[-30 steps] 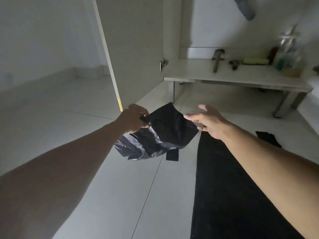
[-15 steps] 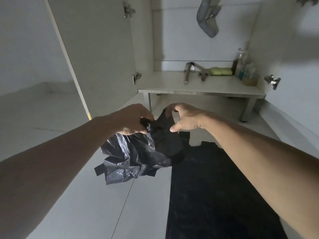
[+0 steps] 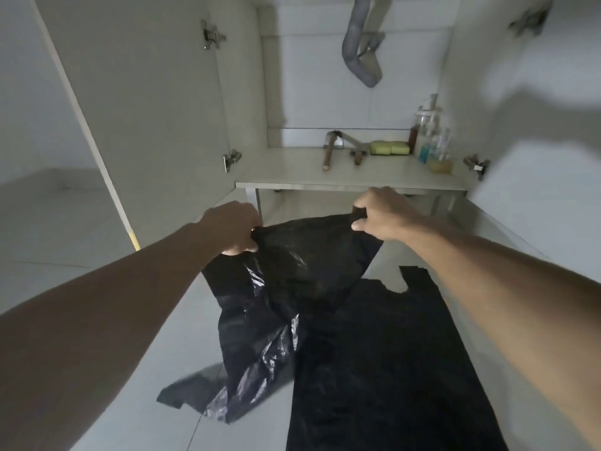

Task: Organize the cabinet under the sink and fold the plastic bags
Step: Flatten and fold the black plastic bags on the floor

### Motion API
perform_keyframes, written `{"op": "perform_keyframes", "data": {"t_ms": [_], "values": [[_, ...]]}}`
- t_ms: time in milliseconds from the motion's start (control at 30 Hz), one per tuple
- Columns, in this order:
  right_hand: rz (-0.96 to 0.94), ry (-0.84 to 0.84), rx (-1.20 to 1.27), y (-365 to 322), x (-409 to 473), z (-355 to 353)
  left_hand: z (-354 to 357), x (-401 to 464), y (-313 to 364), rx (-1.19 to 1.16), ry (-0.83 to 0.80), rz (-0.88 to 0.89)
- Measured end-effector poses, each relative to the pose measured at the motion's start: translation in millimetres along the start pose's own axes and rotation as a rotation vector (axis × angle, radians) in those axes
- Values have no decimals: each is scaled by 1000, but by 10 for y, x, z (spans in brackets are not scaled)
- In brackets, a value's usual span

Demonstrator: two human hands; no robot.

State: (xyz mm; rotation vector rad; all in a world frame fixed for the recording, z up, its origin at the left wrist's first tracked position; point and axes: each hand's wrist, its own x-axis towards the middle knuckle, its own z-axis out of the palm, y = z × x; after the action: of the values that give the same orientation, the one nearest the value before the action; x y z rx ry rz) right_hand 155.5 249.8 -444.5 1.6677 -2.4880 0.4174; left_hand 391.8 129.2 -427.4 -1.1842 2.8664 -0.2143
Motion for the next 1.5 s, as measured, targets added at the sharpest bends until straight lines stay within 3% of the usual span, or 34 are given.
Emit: {"op": "perform_keyframes", "data": {"t_ms": [67, 167, 300, 367, 433, 500, 633, 800, 1000, 1200, 1500], "values": [[55, 138, -27, 152, 23, -170, -127, 170, 114, -49, 193, -83], [114, 483, -61, 355, 8, -613, -481, 341, 367, -237, 607, -176], [122, 834, -112, 607, -289, -1238, -858, 179, 701, -308, 1233, 53], [85, 928, -107, 752, -576, -1348, -852, 37, 832, -371, 1347, 169], [-11, 1010, -77, 879, -927, -1246, -651, -78, 916, -442, 1302, 283], [-72, 983, -79, 1008, -1306, -963, -299, -226, 976, -460, 1164, 394], [-95, 714, -164, 1256, -2025, -225, 561, -564, 1093, -406, 896, 541], [-76, 376, -139, 1343, -2744, 646, 1511, -973, 1310, -357, 531, 592], [-58, -16, -83, 1306, -3254, 1315, 2169, -1351, 1525, -268, 156, 438], [-93, -143, -39, 1284, -3456, 1526, 2402, -1577, 1520, -166, 45, 420], [-201, -220, 11, 1282, -3628, 1577, 2589, -1754, 1377, 26, 132, 684]]}}
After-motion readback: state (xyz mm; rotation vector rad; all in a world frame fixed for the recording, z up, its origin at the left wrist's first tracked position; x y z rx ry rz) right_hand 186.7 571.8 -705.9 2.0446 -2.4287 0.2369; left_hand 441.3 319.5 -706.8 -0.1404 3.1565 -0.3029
